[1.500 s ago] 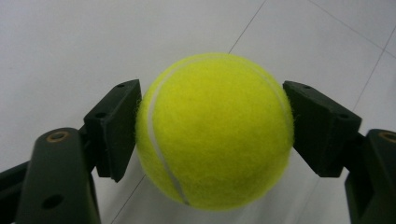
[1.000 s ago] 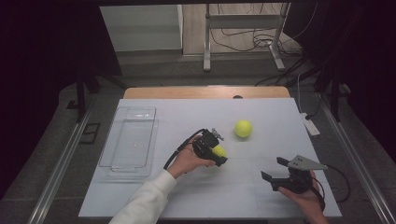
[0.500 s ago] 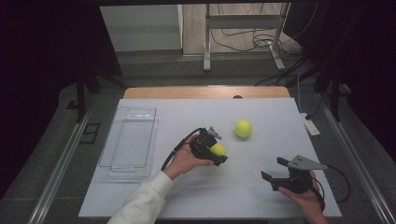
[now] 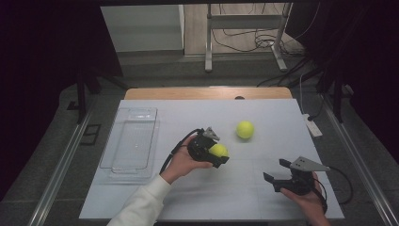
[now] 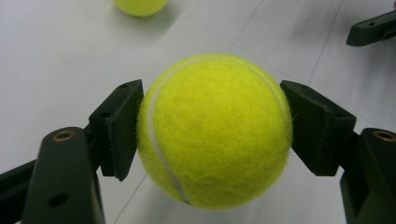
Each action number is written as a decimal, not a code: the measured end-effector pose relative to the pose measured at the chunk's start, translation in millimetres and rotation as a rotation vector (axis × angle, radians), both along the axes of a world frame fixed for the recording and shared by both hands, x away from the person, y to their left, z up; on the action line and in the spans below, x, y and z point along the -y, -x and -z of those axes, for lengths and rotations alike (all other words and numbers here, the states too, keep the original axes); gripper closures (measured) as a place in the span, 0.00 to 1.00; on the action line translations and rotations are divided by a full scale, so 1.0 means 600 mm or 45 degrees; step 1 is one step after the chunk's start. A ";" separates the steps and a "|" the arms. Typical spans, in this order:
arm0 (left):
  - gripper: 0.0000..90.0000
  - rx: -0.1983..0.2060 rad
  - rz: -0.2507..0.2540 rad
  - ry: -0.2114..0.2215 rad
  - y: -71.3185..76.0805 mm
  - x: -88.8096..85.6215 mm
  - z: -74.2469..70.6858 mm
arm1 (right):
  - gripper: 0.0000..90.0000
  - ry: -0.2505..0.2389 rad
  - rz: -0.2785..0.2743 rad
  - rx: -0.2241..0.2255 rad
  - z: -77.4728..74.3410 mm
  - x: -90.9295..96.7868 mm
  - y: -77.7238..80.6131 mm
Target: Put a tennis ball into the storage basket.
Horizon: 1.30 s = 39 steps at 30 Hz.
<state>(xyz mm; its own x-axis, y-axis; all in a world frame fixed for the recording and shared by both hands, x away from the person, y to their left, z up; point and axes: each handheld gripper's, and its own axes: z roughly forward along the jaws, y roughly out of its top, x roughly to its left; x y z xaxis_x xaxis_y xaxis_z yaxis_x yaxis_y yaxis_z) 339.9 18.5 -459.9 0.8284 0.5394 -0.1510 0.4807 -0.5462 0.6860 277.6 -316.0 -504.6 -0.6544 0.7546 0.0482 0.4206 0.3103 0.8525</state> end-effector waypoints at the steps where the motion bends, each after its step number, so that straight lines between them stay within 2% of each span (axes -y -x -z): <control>1: 0.30 0.006 -0.004 0.005 0.001 -0.001 -0.002 | 0.15 -0.001 -0.001 0.001 0.000 0.000 0.000; 12: 0.30 0.086 -0.039 0.072 0.015 -0.024 -0.028 | 0.15 -0.004 -0.016 0.009 -0.002 -0.004 0.000; 26: 0.30 0.151 -0.020 0.086 0.025 -0.025 -0.042 | 0.15 -0.010 -0.010 0.011 -0.003 0.000 0.003; 33: 0.30 0.188 -0.033 0.112 0.032 -0.031 -0.054 | 0.15 -0.016 -0.002 0.011 -0.005 0.003 0.006; 39: 0.30 0.200 -0.037 0.123 0.033 -0.035 -0.059 | 0.15 -0.017 -0.004 0.014 -0.005 0.003 0.006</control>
<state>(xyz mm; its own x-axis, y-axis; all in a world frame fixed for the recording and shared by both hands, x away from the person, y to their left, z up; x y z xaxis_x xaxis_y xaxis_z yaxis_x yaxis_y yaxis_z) 320.0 39.3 -424.4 0.8300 0.5530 -0.0731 0.3781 -0.4614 0.8026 273.8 -317.9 -501.5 -0.6571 0.7521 0.0512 0.4103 0.2998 0.8613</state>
